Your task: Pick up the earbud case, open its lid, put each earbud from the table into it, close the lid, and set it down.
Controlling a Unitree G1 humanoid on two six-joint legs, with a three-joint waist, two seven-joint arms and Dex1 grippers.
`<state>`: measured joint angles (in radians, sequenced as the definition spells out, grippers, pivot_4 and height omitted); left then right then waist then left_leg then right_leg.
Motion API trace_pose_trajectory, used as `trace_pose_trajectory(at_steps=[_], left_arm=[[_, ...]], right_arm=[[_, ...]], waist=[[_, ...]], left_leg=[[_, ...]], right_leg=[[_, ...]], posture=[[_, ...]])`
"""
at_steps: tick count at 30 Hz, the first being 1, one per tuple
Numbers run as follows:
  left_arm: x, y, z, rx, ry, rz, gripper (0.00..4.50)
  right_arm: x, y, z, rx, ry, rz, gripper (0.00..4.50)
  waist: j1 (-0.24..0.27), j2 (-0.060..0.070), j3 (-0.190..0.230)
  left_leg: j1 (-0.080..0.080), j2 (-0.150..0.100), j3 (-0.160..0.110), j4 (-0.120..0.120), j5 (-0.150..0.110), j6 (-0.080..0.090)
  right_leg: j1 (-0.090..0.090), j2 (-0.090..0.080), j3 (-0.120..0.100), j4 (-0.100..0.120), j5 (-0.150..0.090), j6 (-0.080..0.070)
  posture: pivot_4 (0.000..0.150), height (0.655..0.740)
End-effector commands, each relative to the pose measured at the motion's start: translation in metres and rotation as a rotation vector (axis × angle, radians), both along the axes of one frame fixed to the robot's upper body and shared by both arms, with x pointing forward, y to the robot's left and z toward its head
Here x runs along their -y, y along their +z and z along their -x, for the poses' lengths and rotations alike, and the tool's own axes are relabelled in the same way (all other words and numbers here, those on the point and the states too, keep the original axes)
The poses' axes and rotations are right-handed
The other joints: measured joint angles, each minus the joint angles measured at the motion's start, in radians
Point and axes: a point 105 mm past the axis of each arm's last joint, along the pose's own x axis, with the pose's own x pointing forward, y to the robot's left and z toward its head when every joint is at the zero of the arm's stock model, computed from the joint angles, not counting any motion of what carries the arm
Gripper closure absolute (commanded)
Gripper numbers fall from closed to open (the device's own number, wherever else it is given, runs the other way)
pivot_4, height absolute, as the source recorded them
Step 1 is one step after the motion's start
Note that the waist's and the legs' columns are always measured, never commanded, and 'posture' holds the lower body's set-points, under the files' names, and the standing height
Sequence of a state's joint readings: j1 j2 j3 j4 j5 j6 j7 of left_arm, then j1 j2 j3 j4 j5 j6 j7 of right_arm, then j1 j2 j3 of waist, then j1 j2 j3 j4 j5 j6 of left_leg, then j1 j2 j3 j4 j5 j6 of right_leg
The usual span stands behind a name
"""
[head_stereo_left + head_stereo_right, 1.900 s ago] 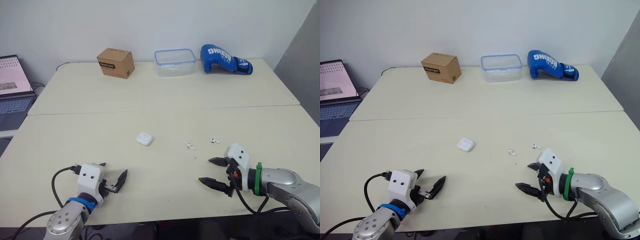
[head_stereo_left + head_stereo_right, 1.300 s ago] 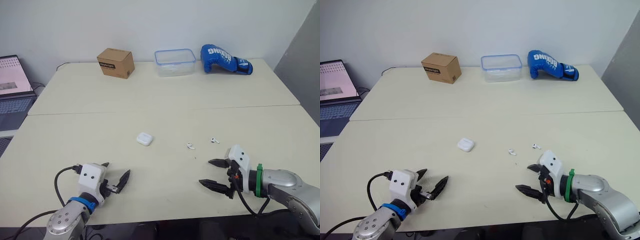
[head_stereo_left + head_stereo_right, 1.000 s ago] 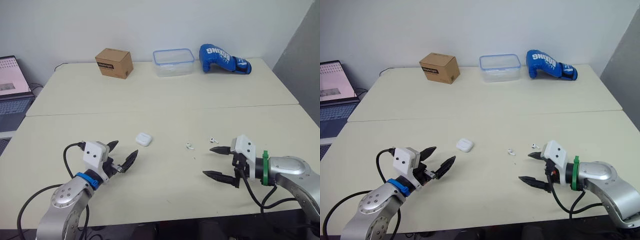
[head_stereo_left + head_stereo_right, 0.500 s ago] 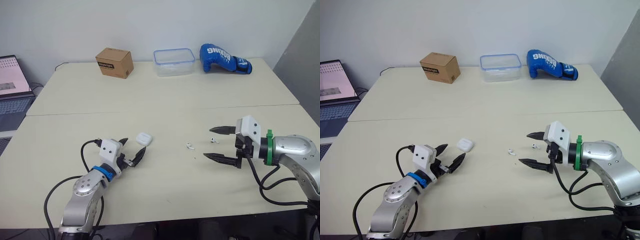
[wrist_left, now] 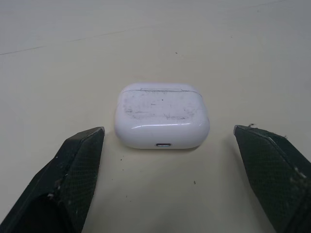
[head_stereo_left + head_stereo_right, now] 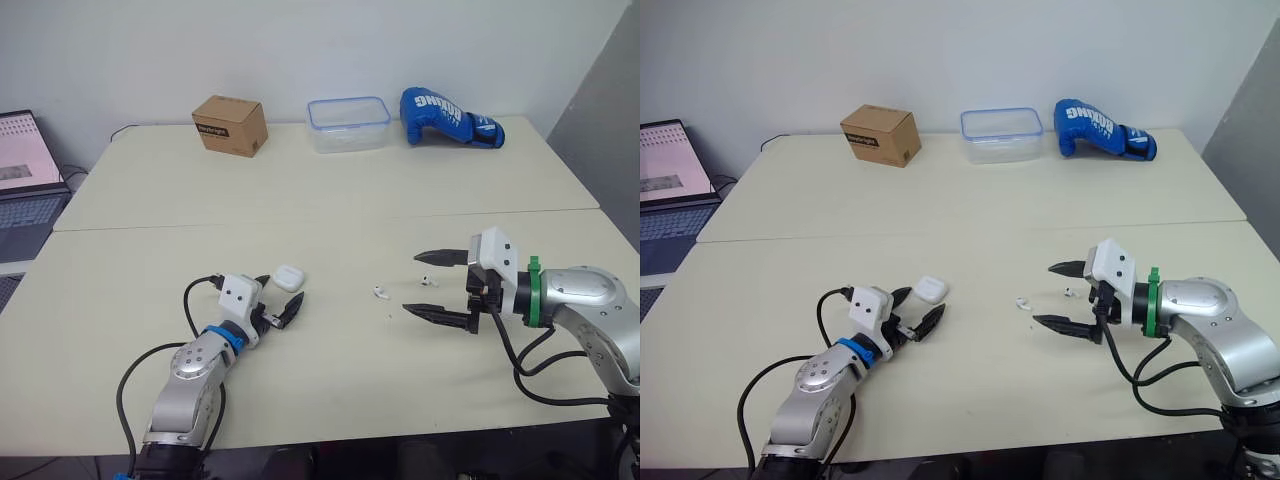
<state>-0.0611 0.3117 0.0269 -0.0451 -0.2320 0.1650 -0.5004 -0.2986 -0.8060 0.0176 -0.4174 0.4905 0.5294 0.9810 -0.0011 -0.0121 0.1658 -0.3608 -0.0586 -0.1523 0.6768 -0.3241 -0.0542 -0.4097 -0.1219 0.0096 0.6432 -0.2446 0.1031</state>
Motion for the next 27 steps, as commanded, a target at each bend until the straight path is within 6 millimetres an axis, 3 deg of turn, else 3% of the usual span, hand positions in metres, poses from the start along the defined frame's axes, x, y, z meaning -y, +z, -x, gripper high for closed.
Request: trace_pose_trajectory(at_steps=[1, 16, 19, 22, 24, 27], left_arm=[[-0.002, 0.002, -0.002, 0.013, 0.029, 0.004, 0.04], [0.007, -0.002, -0.012, -0.006, 0.006, 0.012, 0.04], [0.009, -0.003, -0.011, -0.017, -0.003, -0.001, 0.67], [0.009, -0.004, -0.011, -0.019, -0.008, -0.013, 1.59], [0.010, -0.005, -0.011, -0.019, -0.009, -0.015, 1.73], [0.010, -0.005, -0.010, -0.019, -0.016, -0.021, 2.51]], right_arm=[[-0.003, 0.008, 0.001, 0.050, 0.020, -0.009, 0.01], [-0.008, 0.003, 0.004, 0.039, 0.009, -0.030, 0.01], [-0.008, 0.003, 0.005, 0.037, 0.008, -0.031, 0.00], [-0.008, 0.002, 0.005, 0.036, 0.003, -0.032, 0.00], [-0.008, 0.002, 0.005, 0.036, 0.003, -0.032, 0.00], [-0.007, 0.002, 0.005, 0.035, 0.002, -0.032, 0.00]], waist=[[0.000, 0.000, 0.000], [0.002, 0.000, 0.000], [0.002, 0.000, 0.000], [0.002, 0.000, 0.000], [0.003, 0.001, -0.001], [0.002, 0.001, -0.001]], left_leg=[[0.000, 0.000, 0.000, 0.000, 0.000, 0.000], [0.000, 0.000, 0.000, 0.001, 0.000, 0.000], [0.000, 0.000, -0.001, 0.001, 0.000, 0.000], [0.000, 0.000, 0.000, 0.001, 0.000, 0.000], [0.000, -0.001, -0.001, 0.001, 0.000, 0.000], [0.001, -0.001, -0.001, 0.001, 0.000, 0.000]], right_leg=[[0.000, 0.000, 0.000, 0.000, 0.000, 0.000], [0.000, 0.000, 0.000, 0.000, 0.000, 0.000], [0.000, 0.000, 0.000, 0.000, 0.000, 0.000], [0.000, 0.000, 0.000, 0.000, 0.000, 0.000], [0.001, 0.000, 0.000, 0.000, 0.000, 0.000], [0.001, 0.000, 0.000, 0.000, 0.000, 0.000]], posture=[[0.150, 0.7307], [0.150, 0.7307], [0.150, 0.7307], [0.150, 0.7307], [0.150, 0.7307], [0.150, 0.7307]])
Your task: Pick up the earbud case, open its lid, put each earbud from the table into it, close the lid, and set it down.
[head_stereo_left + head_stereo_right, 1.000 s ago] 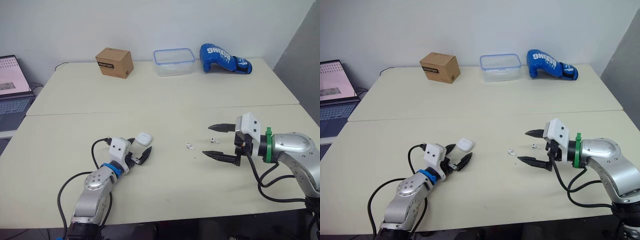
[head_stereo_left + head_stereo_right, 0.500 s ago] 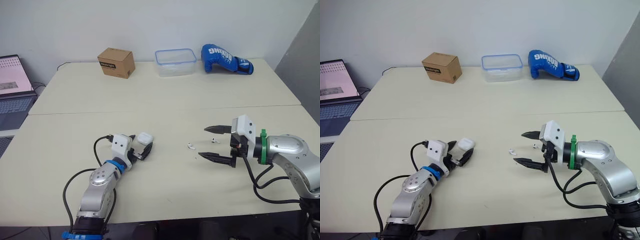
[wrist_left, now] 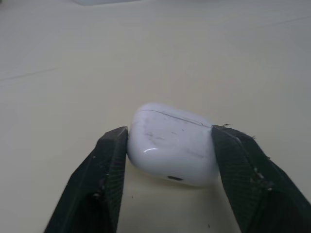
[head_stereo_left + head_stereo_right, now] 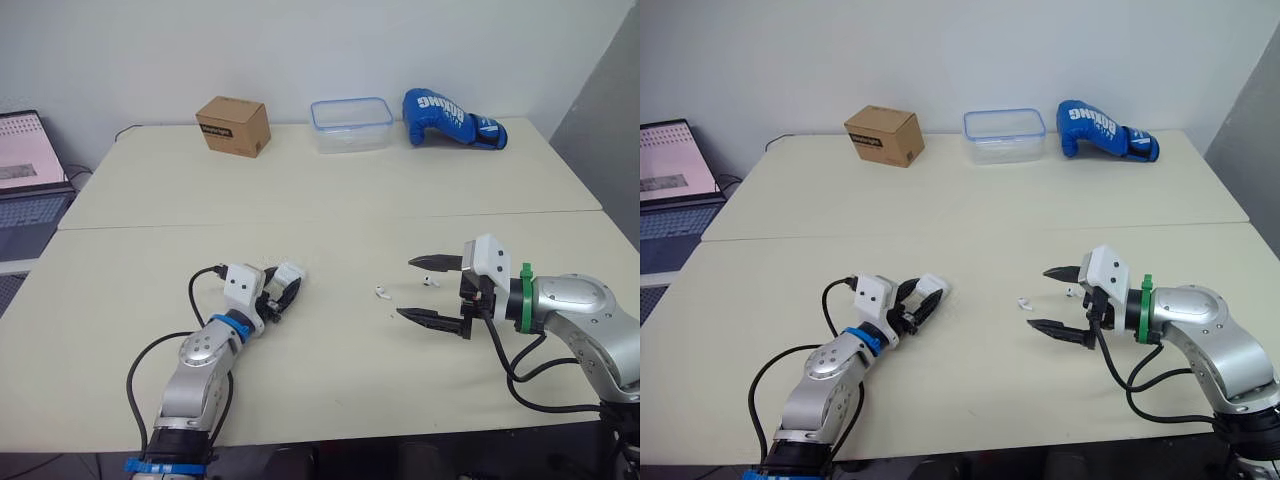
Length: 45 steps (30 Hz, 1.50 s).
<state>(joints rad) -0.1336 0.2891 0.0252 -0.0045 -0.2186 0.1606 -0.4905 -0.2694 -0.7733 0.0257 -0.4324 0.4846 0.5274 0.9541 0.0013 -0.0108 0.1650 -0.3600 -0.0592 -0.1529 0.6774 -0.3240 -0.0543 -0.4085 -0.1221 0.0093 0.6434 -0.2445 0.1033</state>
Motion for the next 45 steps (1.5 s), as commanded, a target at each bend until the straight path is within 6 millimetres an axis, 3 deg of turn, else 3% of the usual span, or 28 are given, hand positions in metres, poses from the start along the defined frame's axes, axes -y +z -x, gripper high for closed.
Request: trace_pose_trajectory(at_steps=[1, 2, 6, 11, 13, 17, 19, 24, 30, 45], left_arm=[[0.004, -0.015, 0.004, -0.055, -0.016, -0.036, 2.81], [0.004, -0.015, 0.005, -0.056, -0.019, -0.040, 3.04], [0.003, -0.017, 0.007, -0.068, -0.020, -0.050, 3.04], [0.002, -0.036, 0.012, -0.132, -0.073, -0.194, 3.04], [0.005, -0.037, 0.014, -0.156, -0.103, -0.167, 3.04], [0.006, -0.023, 0.010, -0.124, -0.105, -0.074, 2.24], [-0.003, -0.008, 0.006, -0.093, -0.090, -0.034, 1.68], [-0.020, 0.012, 0.008, -0.077, -0.148, -0.071, 1.52], [-0.032, 0.022, 0.007, -0.081, -0.208, -0.154, 0.03], [-0.029, 0.010, -0.019, -0.164, -0.392, -0.276, 0.03]], right_arm=[[-0.003, 0.008, 0.002, 0.047, 0.012, -0.005, 0.00], [-0.003, 0.008, 0.002, 0.046, 0.012, -0.004, 0.00], [-0.002, 0.008, 0.002, 0.044, 0.011, -0.004, 0.00], [-0.004, 0.007, 0.004, 0.045, 0.009, -0.006, 0.00], [-0.004, 0.007, 0.004, 0.044, 0.008, -0.008, 0.00], [-0.003, 0.008, 0.004, 0.046, 0.005, -0.006, 0.00], [-0.003, 0.010, 0.004, 0.052, 0.003, -0.008, 0.00], [-0.003, 0.011, 0.004, 0.055, -0.001, -0.010, 0.00], [-0.003, 0.009, 0.004, 0.054, -0.006, -0.012, 0.00], [0.000, 0.012, 0.004, 0.064, -0.032, -0.003, 0.00]], waist=[[0.000, 0.000, 0.000], [0.000, 0.001, 0.000], [0.001, 0.001, 0.000], [0.001, 0.002, -0.001], [0.001, 0.003, -0.002], [0.001, 0.004, -0.002], [0.001, 0.004, -0.002], [-0.004, 0.003, -0.002], [-0.003, 0.002, -0.001], [-0.005, 0.001, 0.000]], left_leg=[[0.000, 0.000, 0.000, 0.000, 0.000, 0.000], [0.000, 0.000, 0.000, 0.000, 0.000, 0.000], [0.000, 0.000, 0.000, 0.000, 0.000, 0.000], [0.001, 0.000, 0.000, 0.000, 0.000, 0.000], [0.002, 0.000, 0.000, 0.000, 0.000, 0.000], [0.003, 0.000, 0.000, 0.000, 0.000, 0.000], [0.003, 0.000, 0.000, 0.000, 0.000, 0.000], [0.003, 0.000, 0.000, -0.001, 0.000, 0.000], [0.000, 0.000, -0.001, -0.001, 0.000, 0.000], [-0.001, 0.000, -0.002, 0.000, 0.000, 0.000]], right_leg=[[0.000, 0.000, 0.000, 0.000, 0.000, 0.000], [0.000, 0.000, 0.000, 0.000, 0.000, 0.000], [0.000, 0.000, 0.000, 0.000, 0.000, 0.000], [0.001, 0.000, 0.000, 0.000, 0.000, 0.000], [0.002, 0.000, 0.000, 0.000, 0.000, 0.000], [0.003, 0.000, 0.000, 0.000, 0.000, 0.000], [0.003, 0.000, 0.000, 0.000, 0.000, 0.000], [0.002, 0.000, 0.000, 0.000, 0.000, 0.000], [0.000, 0.000, -0.001, -0.001, 0.000, 0.000], [0.000, 0.000, -0.002, 0.000, 0.000, 0.000]], posture=[[0.150, 0.7307], [0.150, 0.7307], [0.150, 0.7307], [0.150, 0.7307], [0.150, 0.7307], [0.150, 0.7307], [0.150, 0.7307], [0.150, 0.7307], [0.150, 0.7307], [0.150, 0.7307]])
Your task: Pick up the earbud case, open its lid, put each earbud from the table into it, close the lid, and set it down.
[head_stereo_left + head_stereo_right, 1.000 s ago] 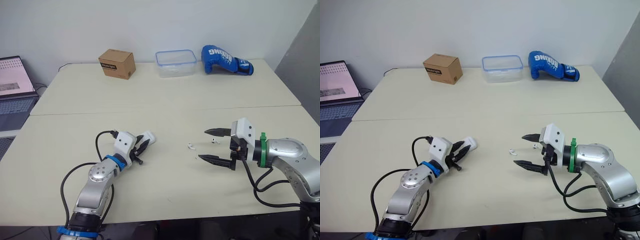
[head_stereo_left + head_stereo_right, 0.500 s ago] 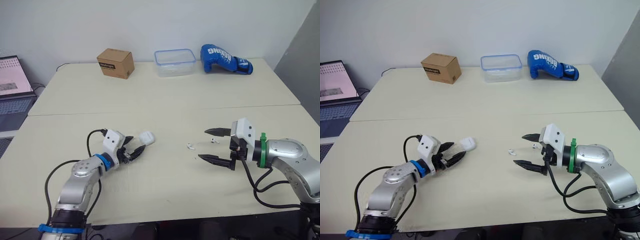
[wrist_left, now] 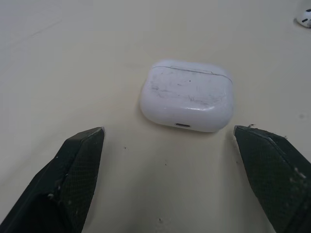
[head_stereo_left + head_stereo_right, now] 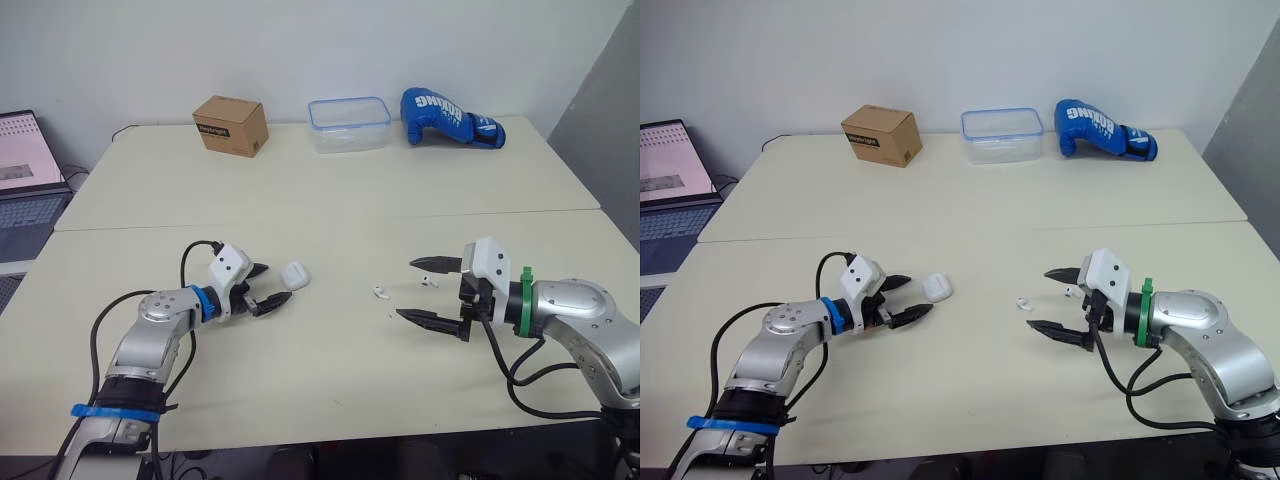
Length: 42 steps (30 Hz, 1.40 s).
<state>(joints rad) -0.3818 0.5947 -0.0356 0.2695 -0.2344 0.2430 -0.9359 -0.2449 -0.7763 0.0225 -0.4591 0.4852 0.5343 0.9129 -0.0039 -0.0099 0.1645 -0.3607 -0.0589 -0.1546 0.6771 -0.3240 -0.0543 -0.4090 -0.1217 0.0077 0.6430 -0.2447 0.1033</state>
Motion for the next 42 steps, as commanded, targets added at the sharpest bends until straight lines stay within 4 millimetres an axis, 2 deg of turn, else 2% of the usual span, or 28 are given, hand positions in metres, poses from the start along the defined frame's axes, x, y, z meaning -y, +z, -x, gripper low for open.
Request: trace_pose_trajectory(at_steps=[1, 12, 20, 29, 32, 36, 42], left_arm=[[0.005, 0.004, -0.005, 0.022, -0.056, -0.032, 0.03], [0.016, 0.007, -0.014, 0.010, -0.076, -0.047, 0.03], [0.022, 0.008, -0.008, -0.005, -0.099, -0.050, 0.03], [0.024, 0.007, -0.003, -0.019, -0.106, -0.054, 0.03], [0.024, 0.007, -0.004, -0.021, -0.103, -0.055, 0.65], [0.023, 0.006, -0.003, -0.027, -0.104, -0.058, 1.78], [0.023, 0.006, -0.004, -0.028, -0.109, -0.065, 1.78]], right_arm=[[-0.001, 0.015, 0.003, 0.060, -0.003, -0.004, 0.00], [0.000, 0.016, 0.003, 0.058, -0.031, -0.003, 0.00], [0.007, 0.012, -0.001, 0.058, -0.067, 0.021, 0.00], [0.005, 0.010, -0.003, 0.060, -0.063, 0.019, 0.00], [0.006, 0.009, -0.003, 0.060, -0.064, 0.019, 0.00], [0.006, 0.008, -0.002, 0.060, -0.066, 0.018, 0.00], [0.006, 0.007, -0.001, 0.058, -0.069, 0.015, 0.00]], waist=[[0.000, 0.000, 0.000], [0.001, 0.000, 0.000], [0.001, 0.000, 0.000], [0.000, 0.000, 0.000], [0.000, 0.000, 0.000], [0.000, 0.000, 0.000], [0.000, 0.000, 0.000]], left_leg=[[0.000, 0.000, 0.000, 0.000, 0.000, 0.000], [0.000, 0.000, 0.000, 0.000, 0.000, 0.000], [0.000, 0.000, 0.000, 0.000, 0.000, 0.000], [0.000, 0.000, 0.000, 0.000, 0.000, 0.000], [0.000, 0.000, 0.000, 0.000, 0.000, 0.000], [0.000, 0.000, -0.001, 0.000, 0.000, 0.000], [0.000, 0.000, 0.000, 0.000, 0.000, 0.000]], right_leg=[[0.000, 0.000, 0.000, 0.000, 0.000, 0.000], [0.000, 0.000, 0.000, 0.000, 0.000, 0.000], [0.000, 0.000, 0.000, 0.000, 0.000, 0.000], [0.000, 0.000, 0.000, 0.000, 0.000, 0.000], [0.000, 0.000, 0.000, 0.000, 0.000, 0.000], [0.000, 0.000, 0.000, 0.000, 0.000, 0.000], [0.000, 0.000, 0.000, 0.000, 0.000, 0.000]], posture=[[0.150, 0.7307], [0.150, 0.7307], [0.150, 0.7307], [0.150, 0.7307], [0.150, 0.7307], [0.150, 0.7307], [0.150, 0.7307]])
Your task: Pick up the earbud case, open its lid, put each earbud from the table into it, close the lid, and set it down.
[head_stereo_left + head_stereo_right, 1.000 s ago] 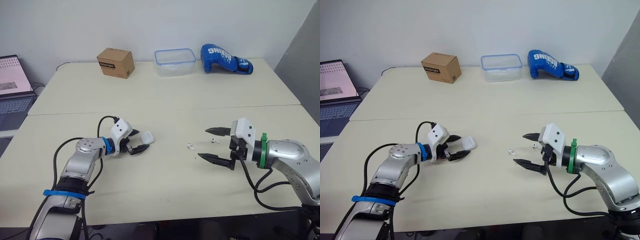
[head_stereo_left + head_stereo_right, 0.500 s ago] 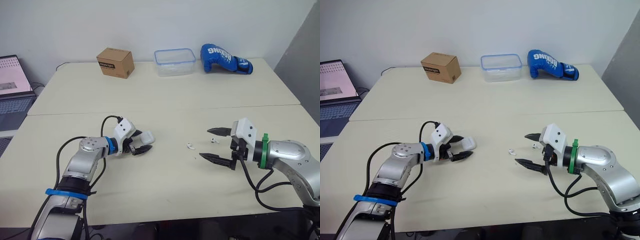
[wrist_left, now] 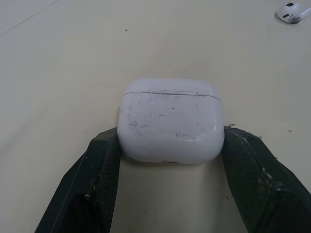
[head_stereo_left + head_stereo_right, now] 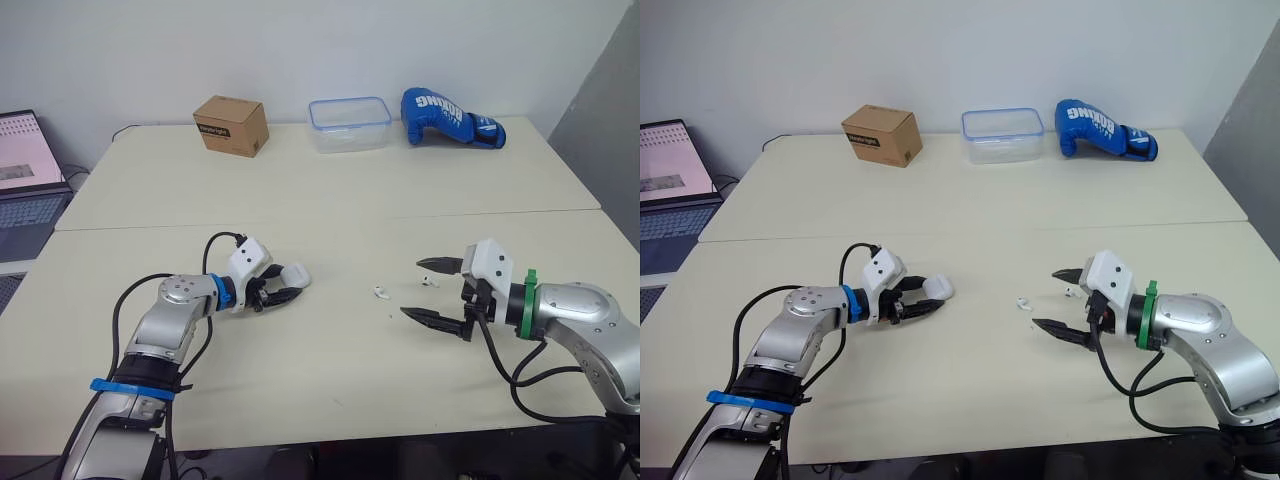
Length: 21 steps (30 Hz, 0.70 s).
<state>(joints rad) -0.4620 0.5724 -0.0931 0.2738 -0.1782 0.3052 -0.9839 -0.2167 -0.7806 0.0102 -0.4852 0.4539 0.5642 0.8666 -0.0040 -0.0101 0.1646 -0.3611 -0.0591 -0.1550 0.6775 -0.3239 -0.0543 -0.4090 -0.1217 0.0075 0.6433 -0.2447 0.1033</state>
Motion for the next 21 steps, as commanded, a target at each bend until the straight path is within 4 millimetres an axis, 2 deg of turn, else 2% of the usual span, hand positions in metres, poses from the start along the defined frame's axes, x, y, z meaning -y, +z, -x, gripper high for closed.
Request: trace_pose_trajectory(at_steps=[1, 10, 15, 21], left_arm=[[0.002, 0.002, 0.003, 0.005, -0.027, -0.018, 1.78], [0.001, 0.003, 0.000, 0.029, -0.016, -0.026, 1.78], [-0.001, 0.025, -0.003, 0.176, 0.008, 0.033, 1.78], [-0.005, 0.053, 0.000, 0.420, 0.020, 0.029, 1.78]], right_arm=[[0.000, 0.011, 0.001, 0.056, 0.001, -0.013, 0.00], [-0.001, 0.012, 0.000, 0.057, 0.000, -0.015, 0.00], [-0.001, 0.013, -0.001, 0.049, 0.003, -0.017, 0.00], [-0.001, 0.027, -0.008, -0.026, -0.004, -0.092, 0.00]], waist=[[0.000, 0.000, 0.000], [0.000, 0.000, 0.000], [0.000, 0.000, 0.000], [0.000, -0.001, 0.000]], left_leg=[[0.000, 0.000, 0.000, 0.000, 0.000, 0.000], [0.000, 0.000, 0.000, 0.000, 0.000, 0.000], [0.000, 0.000, 0.000, 0.000, 0.000, 0.000], [-0.001, 0.000, 0.000, 0.000, 0.000, 0.000]], right_leg=[[0.000, 0.000, 0.000, 0.000, 0.000, 0.000], [0.000, 0.000, 0.000, 0.000, 0.000, 0.000], [0.000, 0.000, 0.000, 0.000, 0.000, 0.000], [-0.001, 0.000, 0.000, 0.000, 0.000, 0.000]], posture=[[0.150, 0.7307], [0.150, 0.7307], [0.150, 0.7307], [0.150, 0.7307]])
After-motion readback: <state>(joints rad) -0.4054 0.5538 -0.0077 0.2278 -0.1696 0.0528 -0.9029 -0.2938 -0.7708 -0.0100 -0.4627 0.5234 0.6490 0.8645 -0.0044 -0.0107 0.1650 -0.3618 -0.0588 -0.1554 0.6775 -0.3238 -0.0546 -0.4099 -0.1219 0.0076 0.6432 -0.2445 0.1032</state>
